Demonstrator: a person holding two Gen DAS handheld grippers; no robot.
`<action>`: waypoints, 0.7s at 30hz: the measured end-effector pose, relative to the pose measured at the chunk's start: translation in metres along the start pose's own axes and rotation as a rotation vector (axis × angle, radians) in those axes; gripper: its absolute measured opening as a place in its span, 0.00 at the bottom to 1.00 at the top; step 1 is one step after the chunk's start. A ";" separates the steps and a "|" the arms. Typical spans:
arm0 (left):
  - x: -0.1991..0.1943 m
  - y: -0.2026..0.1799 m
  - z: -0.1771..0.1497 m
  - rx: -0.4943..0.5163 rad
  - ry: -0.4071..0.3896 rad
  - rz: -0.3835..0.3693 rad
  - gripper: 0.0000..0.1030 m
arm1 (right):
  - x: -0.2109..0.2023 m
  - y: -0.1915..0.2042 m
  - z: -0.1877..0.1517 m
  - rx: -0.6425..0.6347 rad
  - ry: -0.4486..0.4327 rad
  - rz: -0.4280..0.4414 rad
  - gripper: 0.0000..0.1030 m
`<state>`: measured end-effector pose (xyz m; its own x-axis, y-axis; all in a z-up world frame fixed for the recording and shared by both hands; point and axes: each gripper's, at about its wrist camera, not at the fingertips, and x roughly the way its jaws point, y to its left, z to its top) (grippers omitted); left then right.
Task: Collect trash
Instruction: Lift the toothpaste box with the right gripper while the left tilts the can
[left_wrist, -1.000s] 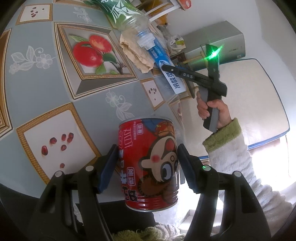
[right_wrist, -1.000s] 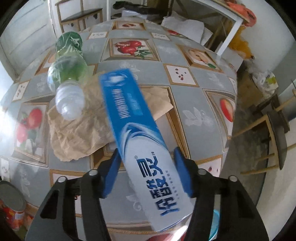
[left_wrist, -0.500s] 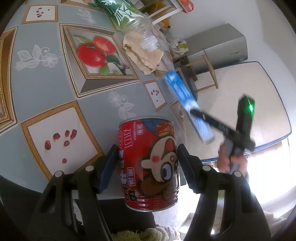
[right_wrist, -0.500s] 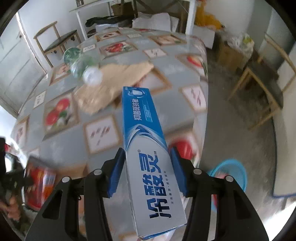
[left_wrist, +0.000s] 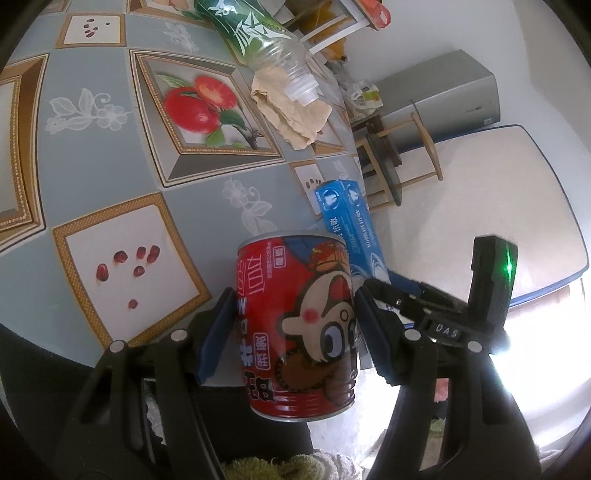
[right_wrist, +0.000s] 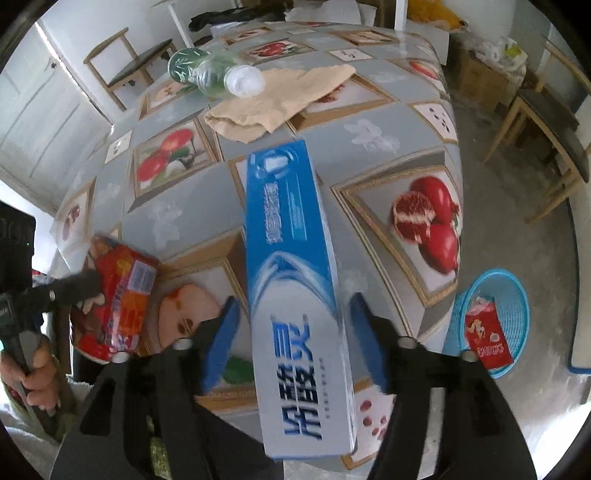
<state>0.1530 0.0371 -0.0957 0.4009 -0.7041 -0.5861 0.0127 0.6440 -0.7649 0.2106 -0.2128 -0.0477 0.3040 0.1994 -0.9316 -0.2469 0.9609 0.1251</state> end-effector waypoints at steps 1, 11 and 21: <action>0.000 0.000 0.000 0.001 0.000 -0.001 0.60 | 0.001 0.001 0.004 -0.004 -0.005 -0.001 0.65; 0.000 0.001 0.001 -0.002 0.003 -0.008 0.60 | 0.035 0.001 0.039 0.023 0.025 -0.004 0.68; 0.000 0.003 0.001 -0.008 0.003 -0.017 0.60 | 0.048 0.004 0.055 0.012 0.041 -0.028 0.66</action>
<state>0.1546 0.0391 -0.0979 0.3983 -0.7155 -0.5739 0.0119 0.6296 -0.7768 0.2747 -0.1888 -0.0727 0.2728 0.1641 -0.9480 -0.2277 0.9684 0.1021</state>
